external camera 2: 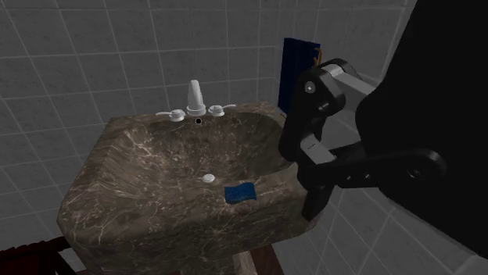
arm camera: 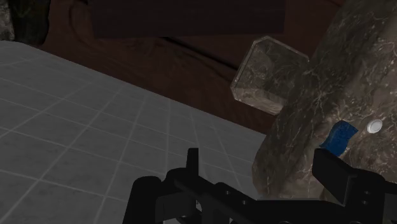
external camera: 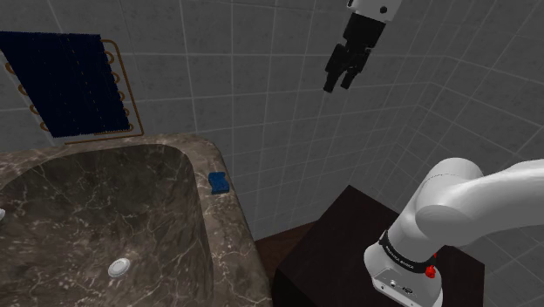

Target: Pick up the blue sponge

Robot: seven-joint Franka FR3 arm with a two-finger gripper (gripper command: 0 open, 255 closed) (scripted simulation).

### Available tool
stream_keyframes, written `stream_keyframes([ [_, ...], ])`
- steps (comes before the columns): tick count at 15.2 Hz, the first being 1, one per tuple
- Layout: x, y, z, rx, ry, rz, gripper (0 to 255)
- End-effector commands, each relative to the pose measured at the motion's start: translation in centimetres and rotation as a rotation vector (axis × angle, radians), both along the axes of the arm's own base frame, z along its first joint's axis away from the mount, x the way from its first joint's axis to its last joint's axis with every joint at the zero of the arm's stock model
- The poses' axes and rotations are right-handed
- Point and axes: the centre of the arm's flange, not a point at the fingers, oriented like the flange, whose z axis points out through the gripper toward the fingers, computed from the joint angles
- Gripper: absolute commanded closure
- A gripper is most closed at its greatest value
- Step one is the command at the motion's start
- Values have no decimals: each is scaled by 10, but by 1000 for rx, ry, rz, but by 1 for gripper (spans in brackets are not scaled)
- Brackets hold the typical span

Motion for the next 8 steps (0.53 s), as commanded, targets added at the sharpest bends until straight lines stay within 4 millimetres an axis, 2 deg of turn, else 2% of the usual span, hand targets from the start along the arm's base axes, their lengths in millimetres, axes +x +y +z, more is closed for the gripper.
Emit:
stream_keyframes([
  [1,0,0,0,0,0,0,0],
  [8,36,69,-50,4,1,-19,0],
])
